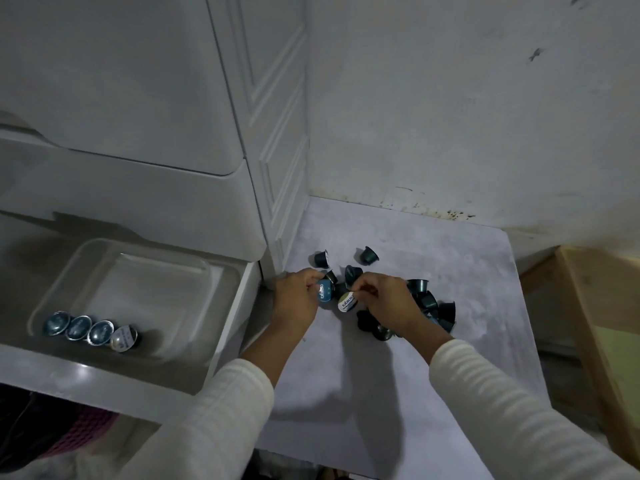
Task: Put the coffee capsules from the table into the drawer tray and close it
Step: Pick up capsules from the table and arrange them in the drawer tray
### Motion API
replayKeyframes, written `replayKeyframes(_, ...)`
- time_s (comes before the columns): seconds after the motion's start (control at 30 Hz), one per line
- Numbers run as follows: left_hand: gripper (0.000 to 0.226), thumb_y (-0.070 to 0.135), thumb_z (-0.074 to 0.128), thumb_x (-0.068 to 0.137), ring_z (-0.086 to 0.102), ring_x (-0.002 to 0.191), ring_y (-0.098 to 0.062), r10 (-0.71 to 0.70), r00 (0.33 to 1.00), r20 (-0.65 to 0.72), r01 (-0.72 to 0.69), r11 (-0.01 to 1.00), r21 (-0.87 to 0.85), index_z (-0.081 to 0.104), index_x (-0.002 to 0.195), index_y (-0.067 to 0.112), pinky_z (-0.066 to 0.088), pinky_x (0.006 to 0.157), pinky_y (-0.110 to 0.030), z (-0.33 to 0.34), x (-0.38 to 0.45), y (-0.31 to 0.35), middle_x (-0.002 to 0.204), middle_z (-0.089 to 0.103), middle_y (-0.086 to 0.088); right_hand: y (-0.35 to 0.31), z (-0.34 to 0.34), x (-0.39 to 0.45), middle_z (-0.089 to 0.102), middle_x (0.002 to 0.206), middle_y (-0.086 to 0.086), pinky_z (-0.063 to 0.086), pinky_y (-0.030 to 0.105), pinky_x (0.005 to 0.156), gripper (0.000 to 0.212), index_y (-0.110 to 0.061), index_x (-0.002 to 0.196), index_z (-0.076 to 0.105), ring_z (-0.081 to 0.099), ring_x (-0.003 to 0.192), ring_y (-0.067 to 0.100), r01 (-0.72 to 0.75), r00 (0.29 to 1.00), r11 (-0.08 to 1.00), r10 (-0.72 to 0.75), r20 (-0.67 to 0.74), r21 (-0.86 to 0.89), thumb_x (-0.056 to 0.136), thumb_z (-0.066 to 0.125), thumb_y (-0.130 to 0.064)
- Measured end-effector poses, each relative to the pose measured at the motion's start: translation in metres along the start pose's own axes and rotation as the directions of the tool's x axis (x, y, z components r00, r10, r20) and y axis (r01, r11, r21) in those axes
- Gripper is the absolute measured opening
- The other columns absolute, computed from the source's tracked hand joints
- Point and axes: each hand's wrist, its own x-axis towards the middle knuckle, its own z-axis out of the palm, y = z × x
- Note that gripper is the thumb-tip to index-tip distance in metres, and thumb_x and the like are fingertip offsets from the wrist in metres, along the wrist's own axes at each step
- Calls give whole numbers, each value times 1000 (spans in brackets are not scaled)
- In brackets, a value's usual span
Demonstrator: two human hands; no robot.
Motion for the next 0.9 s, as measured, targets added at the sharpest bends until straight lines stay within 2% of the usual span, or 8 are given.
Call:
replayKeyframes(0.1,20,1,52,89,66,95,-19,30,1000,-10,-30,998,-63,69,99,8,43,77,-16,-10,-3,11,102,71,-11,-8,-14,-5,66,77,3,43,2,60,6,-9,86,67,58,66,4,-26,1000,989,25,13,143,81,66,-5)
replayKeyframes(0.33,19,3,56,88,66,86,-14,157,979,127,-148,986,-78,72,89,13,43,66,-11,-52,-22,19,98,73,-4,-46,-51,-27,69,76,4,54,18,67,7,-8,84,70,63,68,8,19,988,928,-76,137,373,83,64,-4)
replayKeyframes(0.43,19,3,57,88,59,68,2,236,952,192,-226,971,-75,72,92,14,40,52,-2,-82,-31,17,90,72,1,-73,-58,-37,71,79,10,54,19,65,10,-9,84,72,63,67,11,23,981,919,-97,170,395,82,64,-3)
replayKeyframes(0.53,19,6,60,86,58,56,13,288,926,243,-278,958,-74,74,90,18,39,52,4,-117,-37,12,80,70,7,-103,-57,-47,72,73,1,52,18,64,10,-7,84,72,63,65,9,31,976,914,-116,187,404,82,64,-1)
replayKeyframes(0.6,20,7,62,85,61,62,15,313,909,276,-304,950,-77,74,87,22,41,59,5,-143,-38,5,79,70,9,-125,-49,-49,71,74,3,50,16,63,11,-6,86,73,61,65,9,44,973,914,-131,191,403,81,64,0)
replayKeyframes(0.7,18,12,66,84,65,77,4,339,885,320,-347,937,-33,74,87,28,44,67,0,-184,-35,-13,82,71,14,-160,-29,-48,70,73,6,48,15,61,13,-7,86,73,60,65,9,59,969,908,-152,194,414,80,65,1)
replayKeyframes(0.8,16,16,65,84,63,77,5,340,863,374,-377,926,28,74,90,29,42,65,3,-225,-24,-40,79,68,20,-195,0,-40,71,69,-3,49,13,61,12,-3,86,72,60,62,5,56,965,901,-159,208,429,80,64,4)
replayKeyframes(0.9,17,14,65,85,62,72,9,322,846,424,-381,923,59,73,90,27,45,66,-1,-258,-8,-77,77,66,23,-227,35,-23,71,78,8,52,17,67,12,-5,87,72,62,68,10,52,958,920,-155,240,388,81,64,2)
